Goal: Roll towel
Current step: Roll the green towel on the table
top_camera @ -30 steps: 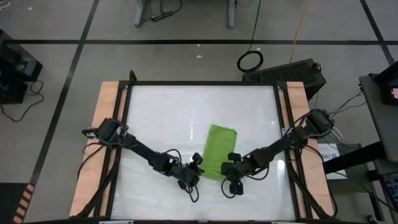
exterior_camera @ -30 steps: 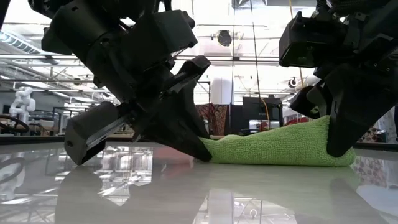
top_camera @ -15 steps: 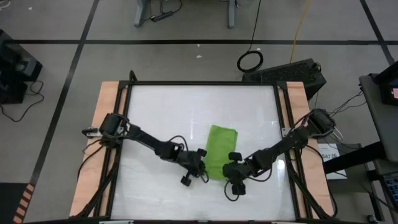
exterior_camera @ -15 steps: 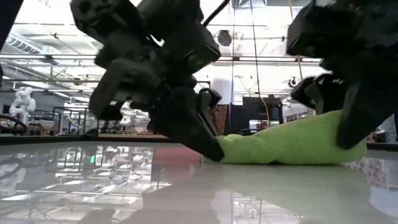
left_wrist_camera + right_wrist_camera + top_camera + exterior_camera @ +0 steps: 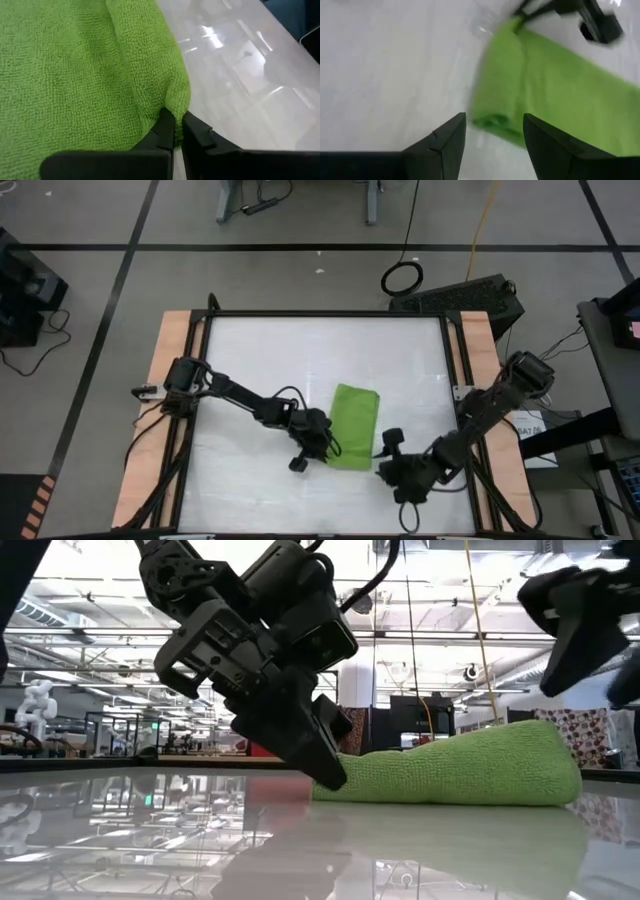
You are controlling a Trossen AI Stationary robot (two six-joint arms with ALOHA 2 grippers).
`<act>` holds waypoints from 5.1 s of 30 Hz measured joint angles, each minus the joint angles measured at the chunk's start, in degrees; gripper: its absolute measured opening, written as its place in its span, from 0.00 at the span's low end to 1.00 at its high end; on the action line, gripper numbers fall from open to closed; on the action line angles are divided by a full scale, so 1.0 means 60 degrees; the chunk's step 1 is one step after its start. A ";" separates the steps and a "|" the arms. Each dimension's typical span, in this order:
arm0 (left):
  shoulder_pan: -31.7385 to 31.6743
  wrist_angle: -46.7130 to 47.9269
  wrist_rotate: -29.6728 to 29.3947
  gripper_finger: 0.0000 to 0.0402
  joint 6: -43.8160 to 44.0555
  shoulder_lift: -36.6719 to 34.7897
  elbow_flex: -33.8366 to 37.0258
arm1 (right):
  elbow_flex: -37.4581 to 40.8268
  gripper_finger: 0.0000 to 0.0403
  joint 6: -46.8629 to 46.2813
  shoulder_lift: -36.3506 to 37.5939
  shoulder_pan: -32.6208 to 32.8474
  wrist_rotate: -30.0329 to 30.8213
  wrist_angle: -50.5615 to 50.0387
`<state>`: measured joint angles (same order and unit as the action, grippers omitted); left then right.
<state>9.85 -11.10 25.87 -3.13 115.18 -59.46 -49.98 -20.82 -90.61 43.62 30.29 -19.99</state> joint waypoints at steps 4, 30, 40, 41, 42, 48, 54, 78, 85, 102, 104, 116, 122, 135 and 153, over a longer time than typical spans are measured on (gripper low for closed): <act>-0.0126 -0.0006 0.0138 0.04 0.0307 0.0000 0.0000 | 0.0000 0.49 0.0845 -0.0589 0.0347 0.0532 0.0796; -0.0604 -0.0363 0.1093 0.04 0.1726 -0.0011 0.0000 | -0.0011 0.37 -0.0044 -0.2425 0.0069 0.1705 0.1331; -0.0765 -0.0553 0.1940 0.04 0.2479 0.0046 -0.0018 | -0.0011 0.03 -0.3019 -0.2353 -0.0125 0.1204 0.0641; -0.0765 -0.0621 0.2039 0.04 0.2652 0.0098 -0.0018 | -0.0011 0.03 -0.3294 -0.2315 -0.0136 0.1097 0.0664; -0.0764 -0.0693 0.2133 0.04 0.2778 0.0169 -0.0018 | -0.0008 0.03 -0.3573 -0.2273 -0.0139 0.0983 0.0700; -0.0754 -0.1106 0.2420 0.04 0.3506 0.0525 -0.0064 | 0.0000 0.03 -0.4634 -0.1820 -0.0133 -0.0279 0.1038; -0.0754 -0.1474 0.2440 0.04 0.4134 0.0568 -0.0058 | 0.0007 0.02 -0.4790 -0.1638 -0.0360 -0.1553 0.1520; -0.0365 -0.0987 0.0218 0.18 0.2500 0.0619 -0.0106 | 0.2824 0.01 -0.7242 -0.0555 -0.0566 -0.1018 0.4626; -0.0351 -0.0970 0.0120 0.27 0.2166 0.0487 -0.0094 | 0.4313 0.01 -0.7822 -0.0537 -0.0566 -0.0957 0.7764; 0.1622 0.0622 -0.4076 0.29 -0.2663 -0.0922 -0.0091 | 0.4550 0.01 -0.8644 -0.0535 -0.0598 -0.1331 0.8539; 0.2078 0.0583 -0.5060 0.29 -0.3368 -0.0918 -0.0087 | 0.4550 0.01 -0.8763 -0.0535 -0.0598 -0.1316 0.8536; 0.3519 -0.0090 -0.8202 0.29 -0.4766 -0.0848 -0.0095 | 0.4550 0.02 -0.9123 -0.0538 -0.0830 -0.1391 0.8571; 0.3338 -0.0425 -0.8341 0.31 -0.5363 -0.0353 -0.0106 | 0.4554 0.02 -0.9153 -0.0545 -0.0835 -0.1386 0.8598; 0.2775 -0.0394 -0.7329 0.62 -0.5530 -0.0193 -0.0109 | 0.4554 0.02 -0.9189 -0.0545 -0.0835 -0.1344 0.8612; 0.2257 -0.1076 -0.6459 0.43 -0.5077 0.0464 -0.0138 | 0.4563 0.02 -0.8973 -0.0564 -0.0835 -0.1286 0.8791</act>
<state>23.39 -17.55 -12.88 -33.60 117.96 -60.29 -22.60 -74.65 -94.00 38.61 22.58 32.76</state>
